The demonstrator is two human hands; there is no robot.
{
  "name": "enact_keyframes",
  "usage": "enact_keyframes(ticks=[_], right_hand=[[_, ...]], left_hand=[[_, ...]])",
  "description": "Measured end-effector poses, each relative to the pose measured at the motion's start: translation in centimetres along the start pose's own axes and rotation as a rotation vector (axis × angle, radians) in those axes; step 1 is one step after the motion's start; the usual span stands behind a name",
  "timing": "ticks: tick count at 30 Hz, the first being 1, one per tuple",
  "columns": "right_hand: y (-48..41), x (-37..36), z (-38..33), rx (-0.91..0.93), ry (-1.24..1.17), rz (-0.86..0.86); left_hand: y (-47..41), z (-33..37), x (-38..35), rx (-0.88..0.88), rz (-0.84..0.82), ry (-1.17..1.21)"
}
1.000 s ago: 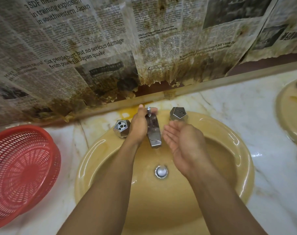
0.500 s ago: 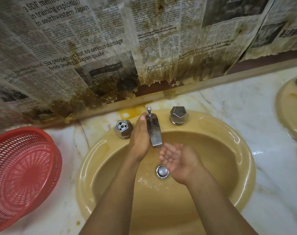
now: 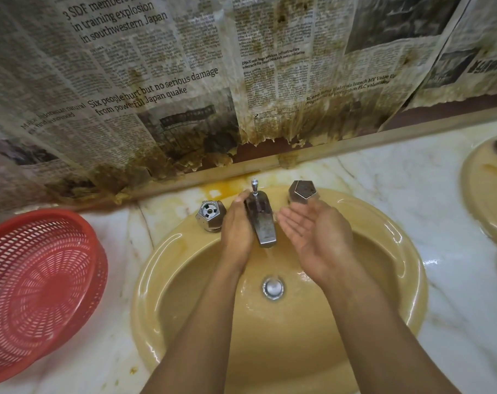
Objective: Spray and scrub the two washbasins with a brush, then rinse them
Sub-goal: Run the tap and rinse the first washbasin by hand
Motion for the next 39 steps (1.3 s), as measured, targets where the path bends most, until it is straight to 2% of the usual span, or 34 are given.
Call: enact_keyframes(ticks=[2, 3, 6, 8, 12, 18, 21, 24, 27, 32, 34, 39], right_hand=[[-0.1, 2.4, 0.8, -0.006, -0.001, 0.055], [-0.3, 3.5, 1.1, -0.011, -0.002, 0.069], [-0.7, 6.2, 1.7, -0.019, 0.011, 0.083], [-0.7, 7.5, 1.7, -0.013, 0.036, 0.071], [-0.3, 9.3, 1.3, 0.013, 0.040, 0.058], [-0.1, 11.2, 1.1, 0.007, 0.016, 0.056], [-0.4, 11.0, 1.5, 0.010, 0.043, 0.025], [-1.2, 9.4, 2.1, 0.032, 0.137, -0.069], [-2.7, 5.8, 2.5, 0.112, 0.278, -0.190], [-6.6, -0.4, 2.9, 0.213, 0.542, -0.333], [-8.6, -2.0, 2.6, 0.196, 0.629, -0.346], [-10.2, -3.7, 2.1, 0.193, 0.756, -0.382]], left_hand=[[2.5, -1.3, 0.1, 0.068, 0.165, 0.238], [3.5, -2.3, 0.0, 0.148, 0.194, 0.361], [5.8, -4.6, -1.7, 0.473, 0.164, 0.730], [6.0, -4.9, -2.7, 0.622, 0.103, 0.886], [5.3, -4.3, -3.6, 0.742, 0.059, 0.981], [6.3, -2.9, -3.5, 0.819, 0.089, 0.928], [6.6, -2.3, -3.1, 0.818, 0.105, 0.887], [6.6, -1.9, -1.4, 0.784, 0.196, 0.877], [6.4, 0.4, 0.6, 0.682, 0.260, 0.827], [4.7, 7.9, 0.2, 0.446, -0.014, 0.583], [4.2, 9.7, 0.3, 0.396, -0.040, 0.498], [5.5, 6.4, 2.2, 0.359, 0.182, 0.452]])
Point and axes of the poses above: each hand's wrist, its own y-axis away from the middle knuckle, its own x-axis out of the back of the hand, z = x × y, the point moved 3 cm from there along -y, towards the middle knuckle, and after that the axes turned 6 degrees about -z, right-handed, at the moved point
